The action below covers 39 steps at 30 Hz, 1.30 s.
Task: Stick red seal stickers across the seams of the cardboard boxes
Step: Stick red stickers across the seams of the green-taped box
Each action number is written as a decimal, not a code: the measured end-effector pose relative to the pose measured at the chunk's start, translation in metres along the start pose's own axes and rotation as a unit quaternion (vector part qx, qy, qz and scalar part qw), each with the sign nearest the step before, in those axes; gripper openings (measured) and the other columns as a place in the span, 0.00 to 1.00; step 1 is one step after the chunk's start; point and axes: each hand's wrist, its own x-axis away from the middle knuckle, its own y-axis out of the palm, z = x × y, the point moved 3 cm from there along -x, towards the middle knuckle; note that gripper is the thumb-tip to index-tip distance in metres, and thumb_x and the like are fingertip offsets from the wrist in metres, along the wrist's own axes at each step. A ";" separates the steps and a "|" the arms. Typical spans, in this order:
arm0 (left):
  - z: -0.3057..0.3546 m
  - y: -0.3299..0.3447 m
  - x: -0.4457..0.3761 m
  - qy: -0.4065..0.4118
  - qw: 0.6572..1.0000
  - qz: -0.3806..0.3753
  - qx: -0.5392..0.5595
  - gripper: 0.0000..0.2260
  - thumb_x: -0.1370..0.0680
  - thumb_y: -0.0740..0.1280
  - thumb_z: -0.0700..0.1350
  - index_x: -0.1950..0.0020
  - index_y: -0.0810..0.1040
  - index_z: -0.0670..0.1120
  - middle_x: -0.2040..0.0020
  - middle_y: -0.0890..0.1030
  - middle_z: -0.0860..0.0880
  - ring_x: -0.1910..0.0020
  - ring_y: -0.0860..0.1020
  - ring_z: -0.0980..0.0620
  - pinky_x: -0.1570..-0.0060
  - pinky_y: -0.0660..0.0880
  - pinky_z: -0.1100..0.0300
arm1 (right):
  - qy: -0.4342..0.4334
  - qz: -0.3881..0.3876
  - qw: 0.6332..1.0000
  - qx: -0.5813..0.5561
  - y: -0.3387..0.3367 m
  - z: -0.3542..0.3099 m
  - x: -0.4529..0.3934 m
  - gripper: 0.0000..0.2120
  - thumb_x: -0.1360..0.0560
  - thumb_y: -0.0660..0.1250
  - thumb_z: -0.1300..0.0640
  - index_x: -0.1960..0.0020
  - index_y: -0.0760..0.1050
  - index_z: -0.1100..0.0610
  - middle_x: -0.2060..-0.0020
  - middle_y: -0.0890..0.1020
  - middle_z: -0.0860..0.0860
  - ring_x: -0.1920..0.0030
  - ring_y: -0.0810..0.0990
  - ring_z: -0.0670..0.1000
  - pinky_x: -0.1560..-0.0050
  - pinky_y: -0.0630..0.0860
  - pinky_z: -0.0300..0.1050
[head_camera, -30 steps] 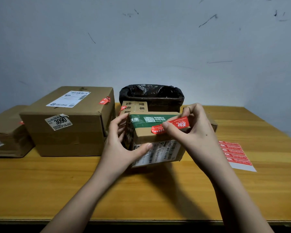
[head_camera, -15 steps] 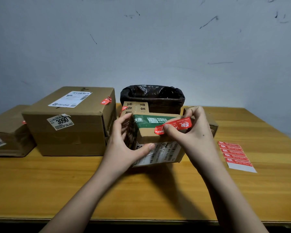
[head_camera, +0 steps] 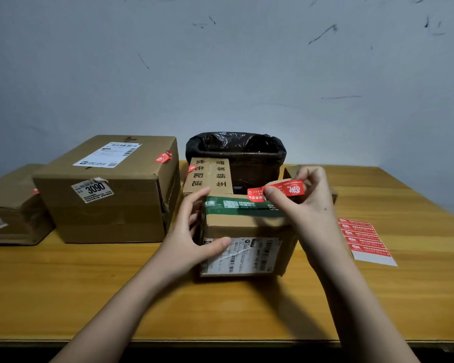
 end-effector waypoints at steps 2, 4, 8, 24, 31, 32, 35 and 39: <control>-0.002 -0.003 0.000 -0.012 1.000 -0.016 0.005 0.40 0.42 0.78 0.61 0.34 0.64 0.69 0.30 0.66 0.58 0.29 0.67 0.53 0.30 0.66 0.47 | 0.019 -0.004 1.000 -0.019 0.000 0.004 0.001 0.19 0.36 0.75 0.47 0.59 0.63 0.40 0.58 0.77 0.57 0.51 0.80 0.64 0.52 0.78 0.62; -0.002 -0.006 0.002 -0.017 0.999 -0.026 0.013 0.39 0.41 0.77 0.57 0.33 0.64 0.66 0.33 0.68 0.62 0.31 0.69 0.57 0.31 0.67 0.50 | 0.032 0.001 0.999 -0.028 0.000 0.006 0.001 0.18 0.35 0.75 0.47 0.59 0.64 0.40 0.55 0.78 0.61 0.50 0.80 0.64 0.51 0.78 0.64; -0.007 -0.009 0.007 -0.027 0.999 -0.030 0.019 0.40 0.41 0.78 0.56 0.33 0.64 0.65 0.32 0.67 0.59 0.33 0.70 0.58 0.33 0.70 0.51 | 0.035 0.008 0.999 -0.013 0.002 0.010 0.000 0.17 0.33 0.74 0.48 0.60 0.64 0.38 0.53 0.78 0.62 0.50 0.80 0.64 0.47 0.75 0.66; -0.013 -0.009 0.020 -0.035 0.998 -0.052 0.007 0.40 0.39 0.77 0.54 0.33 0.61 0.72 0.31 0.68 0.57 0.32 0.70 0.55 0.32 0.69 0.49 | 0.052 -0.015 0.998 -0.038 0.007 0.015 -0.002 0.16 0.28 0.73 0.56 0.55 0.63 0.49 0.51 0.79 0.68 0.49 0.80 0.64 0.45 0.74 0.57; -0.014 -0.012 0.022 -0.037 0.998 -0.058 -0.008 0.42 0.38 0.78 0.56 0.31 0.58 0.72 0.28 0.67 0.55 0.29 0.67 0.52 0.30 0.65 0.46 | 0.041 -0.019 0.998 -0.040 0.012 0.016 -0.003 0.17 0.36 0.72 0.45 0.57 0.64 0.44 0.52 0.79 0.67 0.50 0.80 0.64 0.45 0.74 0.58; -0.014 -0.012 0.021 -0.034 0.998 -0.059 -0.011 0.43 0.38 0.78 0.56 0.31 0.58 0.72 0.28 0.67 0.54 0.29 0.66 0.52 0.29 0.64 0.46 | 0.041 -0.020 0.998 -0.041 0.012 0.016 -0.002 0.17 0.36 0.72 0.45 0.57 0.64 0.45 0.52 0.79 0.67 0.50 0.80 0.64 0.45 0.74 0.58; -0.014 -0.013 0.022 -0.034 0.997 -0.065 -0.019 0.44 0.39 0.78 0.57 0.31 0.56 0.72 0.27 0.65 0.54 0.27 0.64 0.50 0.29 0.63 0.45 | 0.042 -0.022 0.998 -0.048 0.011 0.018 -0.003 0.18 0.36 0.72 0.45 0.56 0.64 0.46 0.53 0.79 0.66 0.49 0.80 0.64 0.45 0.74 0.58; -0.009 -0.015 0.024 -0.021 0.996 -0.061 -0.058 0.45 0.40 0.77 0.63 0.30 0.54 0.72 0.26 0.59 0.60 0.26 0.60 0.58 0.27 0.61 0.49 | 0.044 -0.028 0.997 -0.055 0.011 0.021 -0.003 0.17 0.34 0.71 0.46 0.56 0.65 0.47 0.59 0.76 0.57 0.49 0.79 0.62 0.47 0.74 0.56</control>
